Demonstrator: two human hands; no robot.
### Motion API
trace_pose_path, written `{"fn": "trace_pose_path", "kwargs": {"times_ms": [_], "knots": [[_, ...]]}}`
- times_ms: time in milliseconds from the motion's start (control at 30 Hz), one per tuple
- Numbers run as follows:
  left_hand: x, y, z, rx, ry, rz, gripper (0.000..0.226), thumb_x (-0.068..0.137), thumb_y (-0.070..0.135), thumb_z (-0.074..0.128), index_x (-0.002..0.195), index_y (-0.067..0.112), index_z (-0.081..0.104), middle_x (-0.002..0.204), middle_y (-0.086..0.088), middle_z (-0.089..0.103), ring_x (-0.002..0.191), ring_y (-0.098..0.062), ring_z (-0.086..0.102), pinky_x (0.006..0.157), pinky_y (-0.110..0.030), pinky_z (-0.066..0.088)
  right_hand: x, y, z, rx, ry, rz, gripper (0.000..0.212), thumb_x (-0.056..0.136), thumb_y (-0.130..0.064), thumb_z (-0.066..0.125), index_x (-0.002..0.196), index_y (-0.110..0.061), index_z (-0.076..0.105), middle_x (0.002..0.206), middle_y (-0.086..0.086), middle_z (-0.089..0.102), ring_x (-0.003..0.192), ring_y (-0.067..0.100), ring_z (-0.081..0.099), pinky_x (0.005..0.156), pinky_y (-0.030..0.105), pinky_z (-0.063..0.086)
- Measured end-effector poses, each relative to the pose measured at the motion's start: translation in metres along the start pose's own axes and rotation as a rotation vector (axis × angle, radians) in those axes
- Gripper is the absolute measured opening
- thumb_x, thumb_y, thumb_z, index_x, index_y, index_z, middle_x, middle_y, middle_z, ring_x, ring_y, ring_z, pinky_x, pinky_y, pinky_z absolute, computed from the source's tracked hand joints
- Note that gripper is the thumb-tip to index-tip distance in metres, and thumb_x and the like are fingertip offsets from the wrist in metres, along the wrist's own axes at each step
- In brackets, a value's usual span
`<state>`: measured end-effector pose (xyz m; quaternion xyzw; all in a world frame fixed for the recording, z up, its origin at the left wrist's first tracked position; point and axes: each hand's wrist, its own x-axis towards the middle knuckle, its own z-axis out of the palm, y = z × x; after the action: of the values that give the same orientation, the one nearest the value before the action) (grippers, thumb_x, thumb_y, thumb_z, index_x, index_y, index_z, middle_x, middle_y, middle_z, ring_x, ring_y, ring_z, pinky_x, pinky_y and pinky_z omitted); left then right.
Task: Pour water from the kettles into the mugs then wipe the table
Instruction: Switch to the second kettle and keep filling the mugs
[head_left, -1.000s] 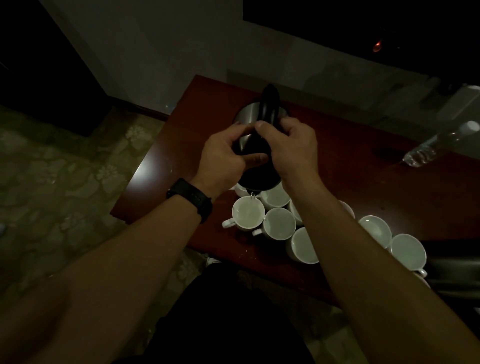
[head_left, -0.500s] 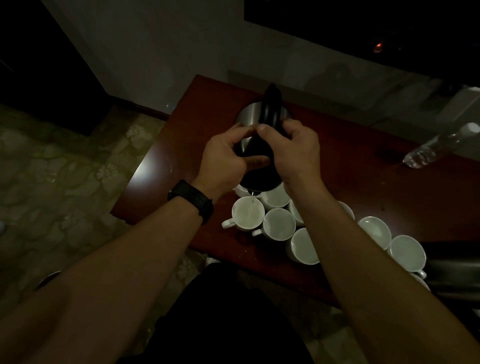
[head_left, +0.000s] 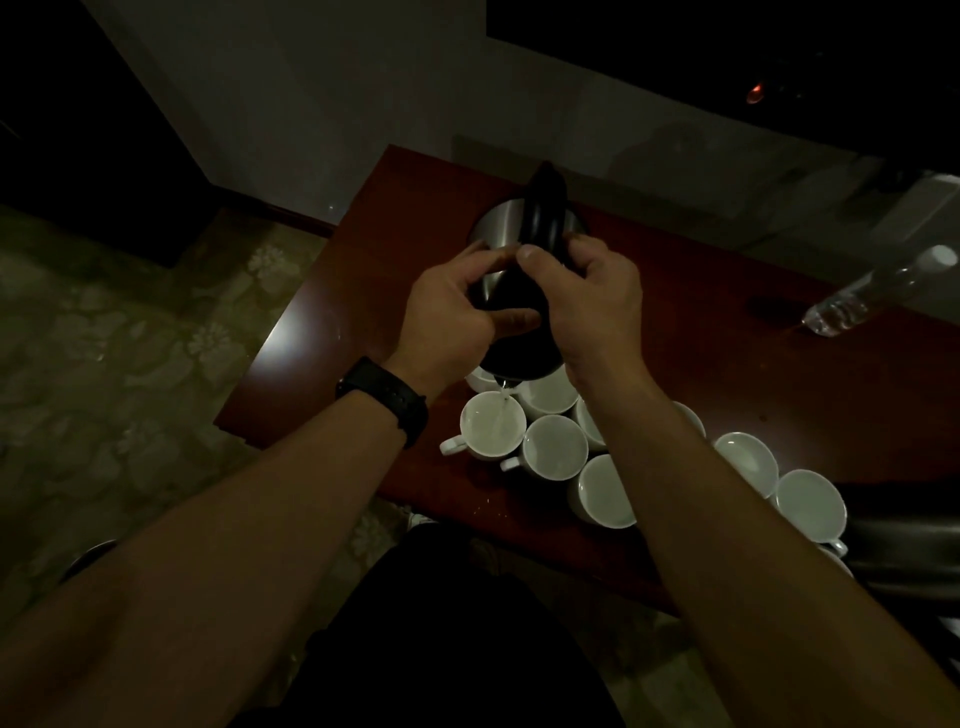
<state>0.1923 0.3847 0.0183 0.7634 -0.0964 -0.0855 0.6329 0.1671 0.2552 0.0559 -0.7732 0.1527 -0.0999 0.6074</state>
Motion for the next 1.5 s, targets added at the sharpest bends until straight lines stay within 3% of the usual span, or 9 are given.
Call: {"fn": "trace_pose_path", "kwargs": {"times_ms": [133, 300, 500, 767, 1167, 1500], "knots": [[0.0006, 0.0023, 0.0019, -0.006, -0.005, 0.01, 0.055, 0.078, 0.001, 0.085, 0.129, 0.005, 0.068, 0.13, -0.012, 0.066, 0.126, -0.023, 0.062, 0.109, -0.047, 0.051, 0.0015, -0.0007, -0.0002, 0.024, 0.007, 0.016, 0.004, 0.081, -0.039, 0.07, 0.08, -0.034, 0.07, 0.093, -0.006, 0.072, 0.089, 0.014, 0.073, 0.082, 0.052, 0.061], [0.0031, -0.0008, 0.0021, -0.03, -0.025, -0.016, 0.058, 0.079, 0.0, 0.084, 0.133, 0.006, 0.065, 0.14, -0.011, 0.061, 0.137, -0.027, 0.054, 0.114, -0.053, 0.045, 0.0009, -0.0003, -0.0017, 0.016, 0.011, 0.029, 0.008, 0.08, -0.039, 0.07, 0.078, -0.032, 0.071, 0.098, 0.0, 0.073, 0.088, 0.016, 0.073, 0.081, 0.052, 0.061], [0.0041, -0.0037, 0.0019, -0.031, -0.046, -0.038, 0.063, 0.078, -0.001, 0.084, 0.137, 0.009, 0.063, 0.147, -0.006, 0.058, 0.147, -0.028, 0.042, 0.118, -0.055, 0.038, 0.0022, -0.0009, -0.0038, -0.002, 0.033, 0.052, 0.017, 0.072, -0.045, 0.071, 0.066, -0.029, 0.072, 0.089, 0.002, 0.073, 0.082, 0.019, 0.073, 0.076, 0.054, 0.061], [0.0077, -0.0024, -0.0006, -0.045, -0.057, -0.029, 0.063, 0.077, -0.001, 0.085, 0.136, 0.008, 0.064, 0.149, -0.008, 0.055, 0.148, -0.029, 0.041, 0.118, -0.058, 0.037, 0.0034, -0.0021, -0.0037, -0.007, 0.032, 0.012, 0.008, 0.071, -0.051, 0.069, 0.064, -0.048, 0.071, 0.09, -0.005, 0.073, 0.08, 0.011, 0.072, 0.077, 0.05, 0.062], [0.0043, 0.0014, -0.0018, -0.011, -0.029, -0.036, 0.062, 0.076, 0.0, 0.085, 0.134, 0.012, 0.065, 0.15, -0.011, 0.054, 0.15, -0.023, 0.037, 0.121, -0.052, 0.036, 0.0016, -0.0008, -0.0019, 0.01, 0.036, 0.015, 0.009, 0.075, -0.048, 0.07, 0.065, -0.047, 0.072, 0.093, -0.005, 0.073, 0.083, 0.013, 0.073, 0.079, 0.053, 0.061], [0.0067, 0.0004, -0.0031, -0.033, -0.062, -0.026, 0.062, 0.078, -0.003, 0.083, 0.136, 0.005, 0.063, 0.147, -0.013, 0.057, 0.147, -0.03, 0.042, 0.118, -0.056, 0.038, 0.0028, -0.0004, -0.0006, -0.002, 0.05, 0.021, 0.013, 0.077, -0.046, 0.071, 0.065, -0.04, 0.071, 0.087, -0.007, 0.072, 0.079, 0.009, 0.072, 0.078, 0.049, 0.062]]}}
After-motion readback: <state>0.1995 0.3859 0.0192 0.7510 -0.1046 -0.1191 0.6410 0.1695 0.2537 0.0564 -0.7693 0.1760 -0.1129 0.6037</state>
